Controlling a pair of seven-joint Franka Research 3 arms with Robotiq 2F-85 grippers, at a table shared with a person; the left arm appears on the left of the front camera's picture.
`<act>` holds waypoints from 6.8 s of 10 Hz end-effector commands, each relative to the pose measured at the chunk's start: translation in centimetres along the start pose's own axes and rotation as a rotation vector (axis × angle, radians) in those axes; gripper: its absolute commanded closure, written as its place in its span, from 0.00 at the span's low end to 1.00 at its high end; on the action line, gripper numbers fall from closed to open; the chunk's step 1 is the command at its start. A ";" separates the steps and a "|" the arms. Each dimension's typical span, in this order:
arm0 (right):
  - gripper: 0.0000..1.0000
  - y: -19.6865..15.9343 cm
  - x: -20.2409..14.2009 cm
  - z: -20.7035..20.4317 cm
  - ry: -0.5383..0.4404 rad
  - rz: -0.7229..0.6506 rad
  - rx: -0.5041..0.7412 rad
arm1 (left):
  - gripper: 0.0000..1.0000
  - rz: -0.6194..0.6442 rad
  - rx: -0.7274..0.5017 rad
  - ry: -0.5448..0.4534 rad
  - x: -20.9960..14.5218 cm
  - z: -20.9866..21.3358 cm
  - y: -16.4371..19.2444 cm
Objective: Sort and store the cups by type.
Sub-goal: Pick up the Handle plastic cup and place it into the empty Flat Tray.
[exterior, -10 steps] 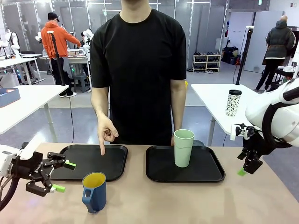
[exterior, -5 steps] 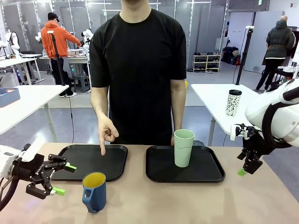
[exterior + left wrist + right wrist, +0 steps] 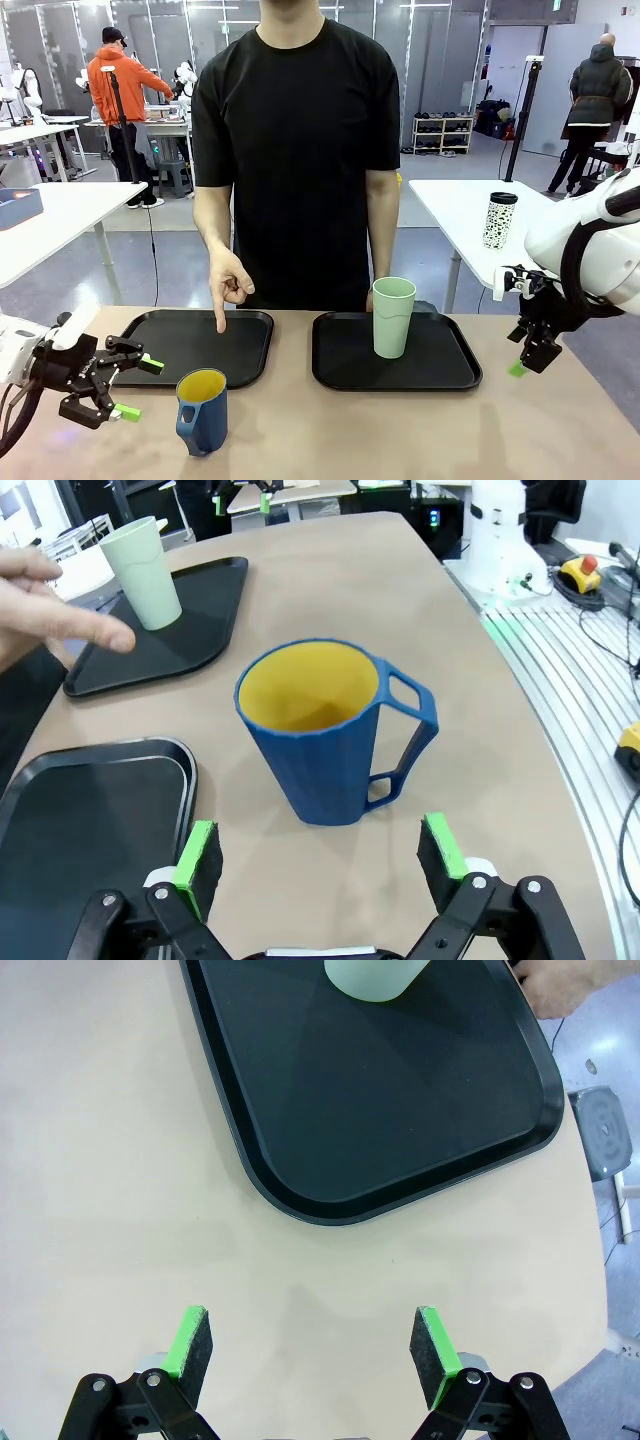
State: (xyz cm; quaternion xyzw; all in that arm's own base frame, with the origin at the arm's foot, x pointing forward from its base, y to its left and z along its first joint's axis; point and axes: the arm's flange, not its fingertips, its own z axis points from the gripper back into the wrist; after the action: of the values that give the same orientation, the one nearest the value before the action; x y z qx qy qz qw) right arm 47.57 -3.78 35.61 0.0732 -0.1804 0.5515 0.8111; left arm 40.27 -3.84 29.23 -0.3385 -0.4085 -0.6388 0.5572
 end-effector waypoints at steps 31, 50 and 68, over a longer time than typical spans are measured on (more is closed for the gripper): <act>0.00 0.0 -0.1 0.0 0.003 0.001 -0.001 | 0.20 -0.037 -0.258 -0.240 -3.0 -11.5 2.7; 0.00 0.0 -0.1 0.0 0.003 0.001 -0.001 | 0.42 -0.133 0.193 -0.245 3.7 1.3 12.1; 0.00 0.0 -0.1 0.0 0.003 0.001 -0.001 | 0.42 0.008 0.239 -0.249 -3.7 -0.3 18.1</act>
State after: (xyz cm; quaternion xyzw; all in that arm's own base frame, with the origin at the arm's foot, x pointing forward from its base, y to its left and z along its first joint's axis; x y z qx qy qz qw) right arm 47.58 -3.78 35.61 0.0733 -0.1804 0.5516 0.8111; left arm 58.67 -3.27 27.78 -0.3519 -0.5430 -0.5334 0.5448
